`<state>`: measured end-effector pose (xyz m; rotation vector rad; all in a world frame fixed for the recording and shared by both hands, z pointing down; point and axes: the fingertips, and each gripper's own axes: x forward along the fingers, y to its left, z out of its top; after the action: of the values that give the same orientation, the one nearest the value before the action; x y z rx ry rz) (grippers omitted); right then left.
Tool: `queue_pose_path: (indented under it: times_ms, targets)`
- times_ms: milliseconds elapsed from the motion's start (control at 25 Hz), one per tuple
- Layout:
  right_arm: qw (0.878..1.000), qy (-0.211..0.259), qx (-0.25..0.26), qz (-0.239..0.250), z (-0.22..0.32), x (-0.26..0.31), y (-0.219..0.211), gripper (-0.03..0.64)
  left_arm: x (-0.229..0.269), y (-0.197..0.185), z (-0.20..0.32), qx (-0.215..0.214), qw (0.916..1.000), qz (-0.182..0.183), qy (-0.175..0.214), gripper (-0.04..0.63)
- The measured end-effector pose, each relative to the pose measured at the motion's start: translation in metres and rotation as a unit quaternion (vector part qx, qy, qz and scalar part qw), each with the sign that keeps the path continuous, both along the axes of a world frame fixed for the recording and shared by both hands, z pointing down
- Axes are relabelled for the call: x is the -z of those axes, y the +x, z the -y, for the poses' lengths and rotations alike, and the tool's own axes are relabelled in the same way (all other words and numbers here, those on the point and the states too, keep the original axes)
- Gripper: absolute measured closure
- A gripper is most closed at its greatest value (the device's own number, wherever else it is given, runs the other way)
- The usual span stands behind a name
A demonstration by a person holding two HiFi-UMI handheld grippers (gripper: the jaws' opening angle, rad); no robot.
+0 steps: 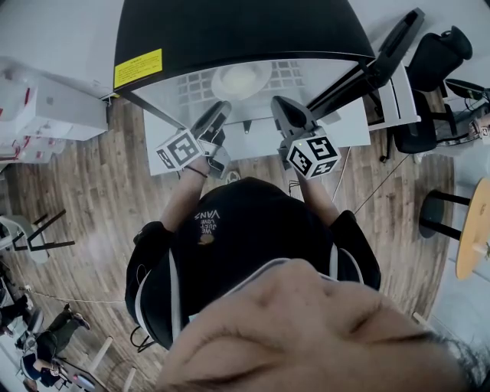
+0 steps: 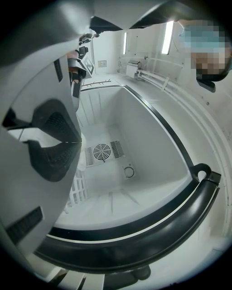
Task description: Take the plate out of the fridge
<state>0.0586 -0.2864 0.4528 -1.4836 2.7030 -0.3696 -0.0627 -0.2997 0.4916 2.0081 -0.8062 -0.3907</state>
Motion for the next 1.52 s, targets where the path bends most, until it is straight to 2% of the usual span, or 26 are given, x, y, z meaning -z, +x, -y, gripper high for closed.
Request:
queue_pose_path:
  times_ms: [440, 600, 880, 1120, 1520]
  targets:
    - [1.000, -0.004, -0.003, -0.001, 0.000, -0.003, -0.001, 0.605, -0.005, 0.007, 0.010, 0.012, 0.9965, -0.070, -0.044, 0.463]
    - [1.000, -0.005, -0.003, -0.001, -0.001, -0.003, -0.001, 0.606, -0.008, 0.006, 0.015, 0.023, 0.9949, -0.075, -0.063, 0.463]
    - [1.000, -0.006, -0.002, 0.000, -0.003, -0.004, -0.002, 0.606, -0.011, 0.002, 0.020, 0.043, 0.9850, -0.126, -0.110, 0.463]
    - [1.000, -0.005, 0.000, 0.001, -0.002, -0.006, -0.003, 0.606, -0.012, 0.002, 0.020, 0.052, 0.9810, -0.137, -0.127, 0.463]
    - [1.000, -0.006, 0.001, 0.003, -0.003, -0.006, -0.003, 0.604, -0.010, 0.002, 0.022, 0.052, 0.9801, -0.143, -0.127, 0.481]
